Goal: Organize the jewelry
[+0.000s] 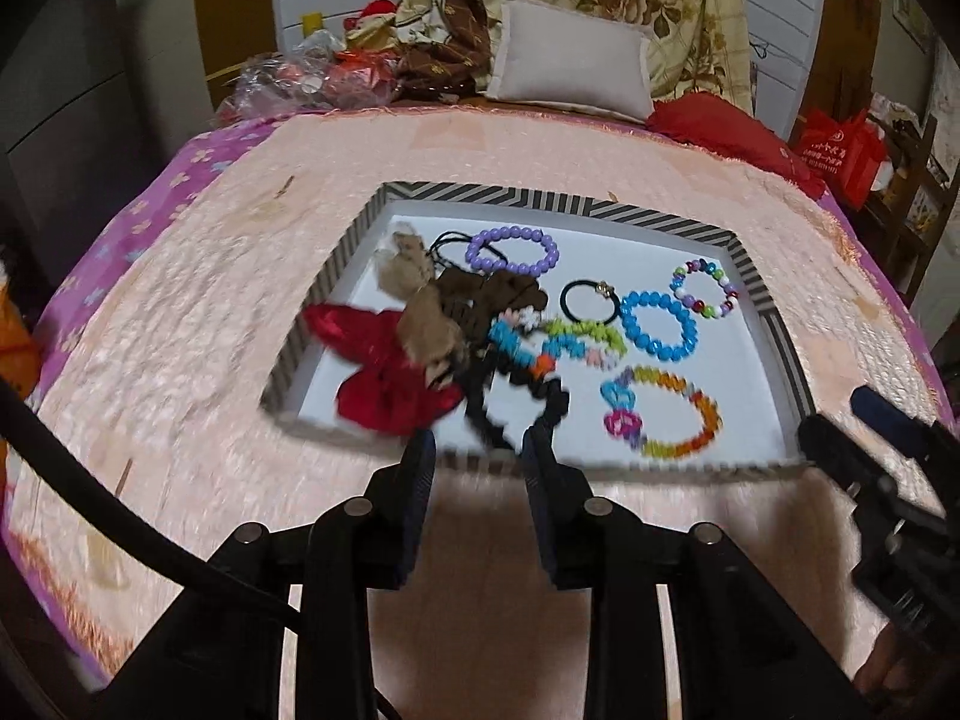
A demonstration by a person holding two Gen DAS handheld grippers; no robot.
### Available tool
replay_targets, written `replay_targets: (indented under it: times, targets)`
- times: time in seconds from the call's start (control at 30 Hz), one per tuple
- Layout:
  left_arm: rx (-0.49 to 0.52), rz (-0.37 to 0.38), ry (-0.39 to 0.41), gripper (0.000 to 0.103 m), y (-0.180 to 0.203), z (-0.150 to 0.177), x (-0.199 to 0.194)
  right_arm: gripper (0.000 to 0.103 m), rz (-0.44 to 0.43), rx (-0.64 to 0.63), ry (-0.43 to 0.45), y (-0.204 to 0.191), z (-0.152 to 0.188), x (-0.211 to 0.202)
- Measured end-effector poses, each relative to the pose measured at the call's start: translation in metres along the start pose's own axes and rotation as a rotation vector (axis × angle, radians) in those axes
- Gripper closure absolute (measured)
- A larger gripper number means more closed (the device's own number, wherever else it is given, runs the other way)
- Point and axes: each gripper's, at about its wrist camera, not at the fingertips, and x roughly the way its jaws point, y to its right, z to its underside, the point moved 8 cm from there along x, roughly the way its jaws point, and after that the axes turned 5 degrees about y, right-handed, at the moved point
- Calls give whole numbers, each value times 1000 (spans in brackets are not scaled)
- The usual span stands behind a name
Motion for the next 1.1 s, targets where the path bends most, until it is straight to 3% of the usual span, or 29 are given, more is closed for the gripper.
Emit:
replay_targets:
  times: [0.23,0.63,1.1]
  targets:
    - [18,-45,35,73,-7,19,-33,33,-19,7,-13,-31,22,-21]
    - [7,-56,93,73,-15,23,-68,27,-4,58,3,-41,24,-40]
    - [12,-81,122,73,-17,23,-76,26,7,51,-4,-37,27,-40]
